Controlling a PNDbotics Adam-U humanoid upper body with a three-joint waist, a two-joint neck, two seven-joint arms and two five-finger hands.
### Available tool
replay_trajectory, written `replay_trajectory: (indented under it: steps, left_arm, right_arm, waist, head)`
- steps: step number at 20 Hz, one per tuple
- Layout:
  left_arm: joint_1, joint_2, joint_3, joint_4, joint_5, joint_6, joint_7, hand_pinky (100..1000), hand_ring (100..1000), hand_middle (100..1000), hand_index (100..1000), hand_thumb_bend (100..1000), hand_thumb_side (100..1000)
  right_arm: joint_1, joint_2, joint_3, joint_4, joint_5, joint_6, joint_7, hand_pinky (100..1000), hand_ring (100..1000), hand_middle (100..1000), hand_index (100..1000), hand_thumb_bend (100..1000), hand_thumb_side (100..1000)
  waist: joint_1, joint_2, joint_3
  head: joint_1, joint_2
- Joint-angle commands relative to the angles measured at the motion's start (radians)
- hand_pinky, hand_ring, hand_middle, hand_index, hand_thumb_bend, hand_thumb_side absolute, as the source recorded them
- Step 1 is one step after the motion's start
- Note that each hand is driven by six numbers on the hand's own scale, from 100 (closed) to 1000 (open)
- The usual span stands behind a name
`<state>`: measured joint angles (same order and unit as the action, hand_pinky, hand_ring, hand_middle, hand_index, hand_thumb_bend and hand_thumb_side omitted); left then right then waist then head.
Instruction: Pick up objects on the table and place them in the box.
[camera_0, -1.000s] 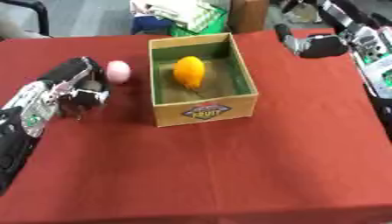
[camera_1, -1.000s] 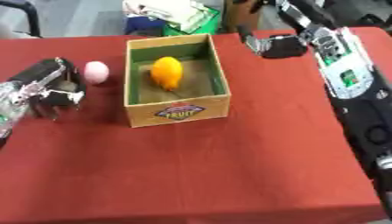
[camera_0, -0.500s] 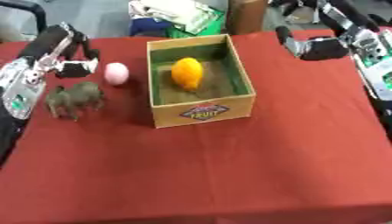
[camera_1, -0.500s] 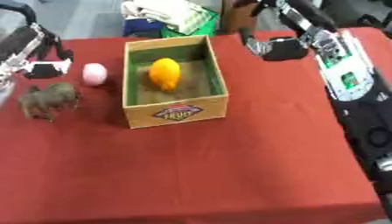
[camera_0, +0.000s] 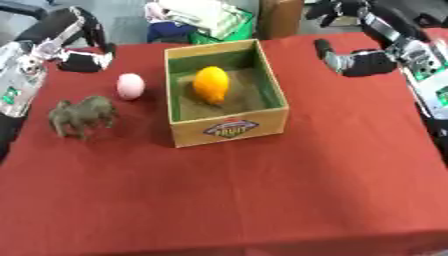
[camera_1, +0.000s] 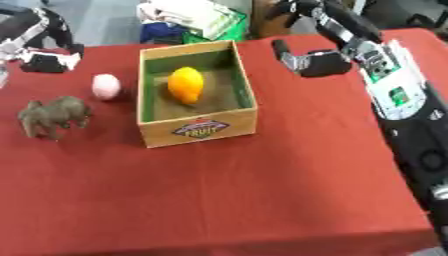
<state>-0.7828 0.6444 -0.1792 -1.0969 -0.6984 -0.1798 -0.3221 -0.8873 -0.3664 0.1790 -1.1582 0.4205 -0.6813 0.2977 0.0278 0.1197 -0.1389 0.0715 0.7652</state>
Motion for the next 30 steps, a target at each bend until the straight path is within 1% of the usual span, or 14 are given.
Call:
replay_trajectory:
  steps: [1,3,7,10,13,15,16,17,18,19,20,22,25,30]
  left_arm:
    - [-0.003,0.053,0.021,-0.03,-0.036,0.006,-0.13,689,606,581,733,512,328]
    - [0.01,0.051,0.026,-0.026,-0.053,0.016,-0.158,685,604,580,733,530,337]
    - [0.037,0.027,0.022,0.015,-0.063,0.022,-0.182,672,586,563,725,533,341]
    - [0.049,0.006,0.014,0.052,-0.078,0.022,-0.185,668,584,562,723,543,346]
    - [0.054,-0.014,0.013,0.09,-0.112,0.031,-0.161,648,559,537,703,522,336]
    - [0.055,-0.025,0.014,0.116,-0.136,0.04,-0.13,625,523,508,678,457,312]
    - [0.055,-0.029,0.015,0.127,-0.147,0.043,-0.116,622,517,503,673,443,307]
    - [0.054,-0.031,0.015,0.136,-0.157,0.045,-0.101,605,490,473,647,370,284]
    - [0.053,-0.033,0.017,0.14,-0.165,0.047,-0.083,558,395,365,558,212,246]
    - [0.053,-0.034,0.02,0.142,-0.17,0.05,-0.061,534,340,302,511,142,235]
    - [0.051,-0.034,0.024,0.14,-0.168,0.053,-0.037,517,298,254,472,100,230]
    - [0.045,-0.03,0.03,0.126,-0.148,0.057,0.007,501,268,218,447,100,228]
    - [0.022,-0.018,0.033,0.084,-0.106,0.06,0.052,499,252,200,436,100,227]
    - [-0.055,-0.015,0.025,0.014,-0.044,0.064,0.089,499,236,182,423,100,223]
  right_arm:
    - [-0.012,-0.025,-0.009,-0.007,0.009,-0.001,0.0,657,802,735,812,100,438]
    - [-0.009,-0.026,-0.01,-0.006,0.01,-0.002,-0.001,657,803,735,813,100,439]
    - [-0.007,-0.026,-0.01,-0.005,0.013,-0.004,-0.002,657,803,735,813,100,439]
    - [-0.006,-0.025,-0.011,-0.006,0.014,-0.004,-0.003,658,803,735,813,100,440]
    - [-0.004,-0.025,-0.012,-0.006,0.016,-0.006,-0.003,658,804,734,813,100,441]
    - [-0.004,-0.025,-0.012,-0.006,0.016,-0.006,-0.004,658,805,733,813,100,440]
    - [-0.004,-0.024,-0.012,-0.006,0.016,-0.007,-0.004,658,805,733,813,100,440]
    - [-0.003,-0.024,-0.012,-0.006,0.017,-0.007,-0.004,658,805,733,813,100,441]
    - [-0.003,-0.024,-0.012,-0.006,0.017,-0.007,-0.004,658,806,733,813,100,441]
    - [-0.003,-0.024,-0.012,-0.005,0.018,-0.007,-0.004,658,806,732,813,100,440]
    - [-0.002,-0.023,-0.013,-0.005,0.018,-0.007,-0.004,658,806,732,813,100,440]
    - [-0.002,-0.021,-0.013,-0.004,0.02,-0.007,-0.004,658,806,731,813,100,441]
    - [-0.001,-0.017,-0.009,0.0,0.024,-0.01,0.0,658,806,732,813,100,444]
    - [0.001,-0.004,0.005,0.007,0.033,-0.029,0.016,660,806,731,813,100,459]
  waist:
    - [0.001,-0.021,0.005]
    - [0.0,-0.022,0.008]
    - [-0.003,-0.021,0.01]
    - [-0.005,-0.018,0.011]
    - [-0.008,-0.016,0.01]
    - [-0.009,-0.014,0.009]
    - [-0.01,-0.014,0.009]
    - [-0.01,-0.013,0.009]
    - [-0.01,-0.013,0.009]
    - [-0.01,-0.013,0.009]
    - [-0.01,-0.013,0.009]
    - [-0.01,-0.014,0.009]
    - [-0.01,-0.015,0.008]
    - [-0.007,-0.019,-0.001]
  head:
    - [-0.004,0.005]
    - [-0.007,0.005]
    - [-0.011,0.005]
    - [-0.012,0.005]
    - [-0.011,0.005]
    - [-0.011,0.005]
    - [-0.011,0.005]
    - [-0.011,0.005]
    - [-0.011,0.005]
    - [-0.011,0.005]
    - [-0.012,0.005]
    - [-0.012,0.005]
    - [-0.01,0.005]
    - [0.0,0.005]
